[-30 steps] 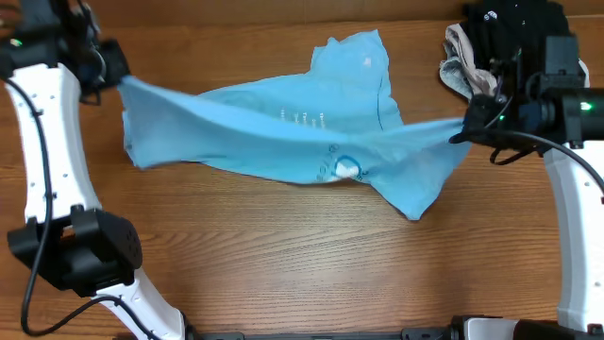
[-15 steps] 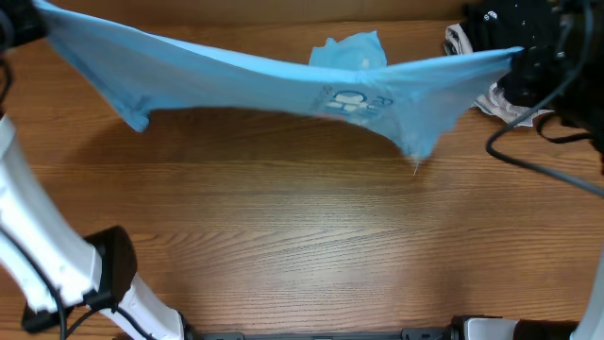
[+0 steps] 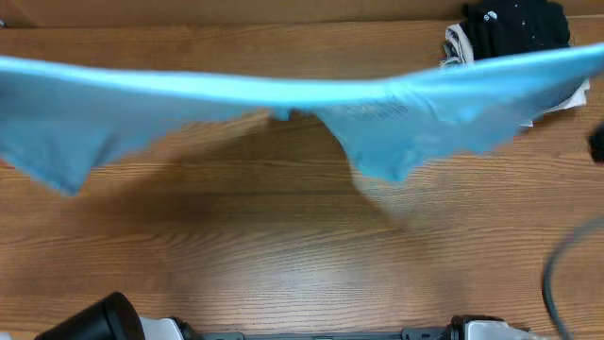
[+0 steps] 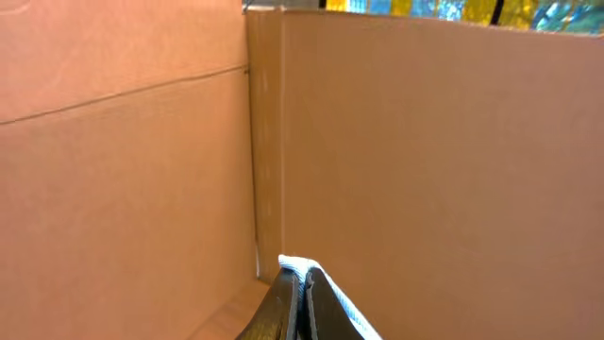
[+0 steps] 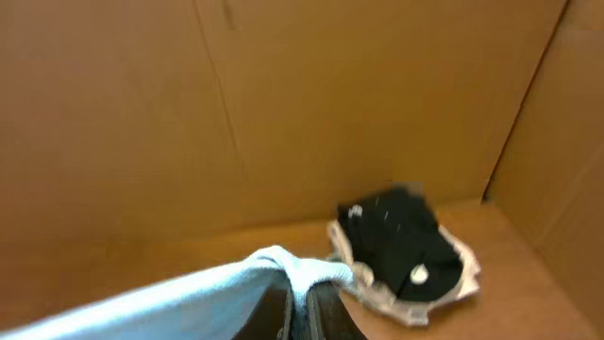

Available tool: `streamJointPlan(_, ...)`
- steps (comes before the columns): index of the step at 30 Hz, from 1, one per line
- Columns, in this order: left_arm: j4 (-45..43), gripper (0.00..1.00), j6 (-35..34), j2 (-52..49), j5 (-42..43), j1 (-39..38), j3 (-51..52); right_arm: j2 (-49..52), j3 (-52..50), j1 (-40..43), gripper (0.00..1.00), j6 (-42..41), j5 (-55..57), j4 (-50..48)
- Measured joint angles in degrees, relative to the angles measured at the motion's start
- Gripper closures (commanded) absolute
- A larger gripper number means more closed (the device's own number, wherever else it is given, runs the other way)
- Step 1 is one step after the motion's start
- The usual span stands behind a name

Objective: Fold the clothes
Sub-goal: 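Lift the shirt by both hem corners high above the table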

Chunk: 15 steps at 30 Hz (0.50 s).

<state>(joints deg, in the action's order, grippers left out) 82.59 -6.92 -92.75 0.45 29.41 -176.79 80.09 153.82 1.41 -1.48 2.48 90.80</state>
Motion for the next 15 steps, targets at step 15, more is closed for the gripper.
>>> streamJointPlan(15,-3.23,0.96,-0.44,-11.58,6.78,0.00,6.95,12.63,1.64,0.00,0.96,0.55,0.46,-6.73)
